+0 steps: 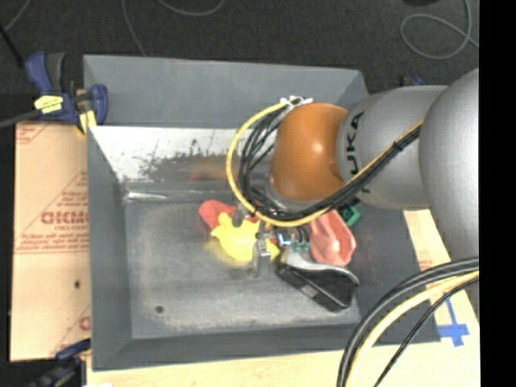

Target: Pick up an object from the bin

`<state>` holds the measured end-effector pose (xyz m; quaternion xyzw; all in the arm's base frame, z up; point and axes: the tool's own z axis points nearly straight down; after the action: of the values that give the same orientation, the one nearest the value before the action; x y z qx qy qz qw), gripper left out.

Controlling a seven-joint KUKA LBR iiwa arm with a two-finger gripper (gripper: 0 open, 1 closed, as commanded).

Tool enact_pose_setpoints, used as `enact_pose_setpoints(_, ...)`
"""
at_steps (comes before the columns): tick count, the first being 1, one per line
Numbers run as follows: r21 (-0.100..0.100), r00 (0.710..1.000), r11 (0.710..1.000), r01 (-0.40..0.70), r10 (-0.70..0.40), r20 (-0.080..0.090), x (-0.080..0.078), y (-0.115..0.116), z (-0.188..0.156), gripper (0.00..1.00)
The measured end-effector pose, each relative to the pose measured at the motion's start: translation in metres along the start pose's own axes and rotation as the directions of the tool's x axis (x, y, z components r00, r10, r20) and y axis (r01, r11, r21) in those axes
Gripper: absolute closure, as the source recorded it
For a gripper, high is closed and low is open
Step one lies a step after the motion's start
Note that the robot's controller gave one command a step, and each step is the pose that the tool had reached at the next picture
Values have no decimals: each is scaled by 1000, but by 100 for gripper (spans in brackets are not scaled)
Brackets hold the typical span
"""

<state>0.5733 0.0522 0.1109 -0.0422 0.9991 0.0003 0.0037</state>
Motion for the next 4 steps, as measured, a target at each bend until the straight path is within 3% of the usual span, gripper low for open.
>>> enact_pose_setpoints(1, 0, 995, 995, -96, 96, 12, -15, -8, 36, 100)
enact_pose_setpoints(2, 0, 995, 995, -96, 96, 12, -15, -8, 36, 100)
enact_pose_setpoints(3, 1, 998, 999, -54, 54, 16, -19, -34, -88, 100)
enact_pose_setpoints(4, 1, 998, 999, -54, 54, 16, -19, -34, -88, 100)
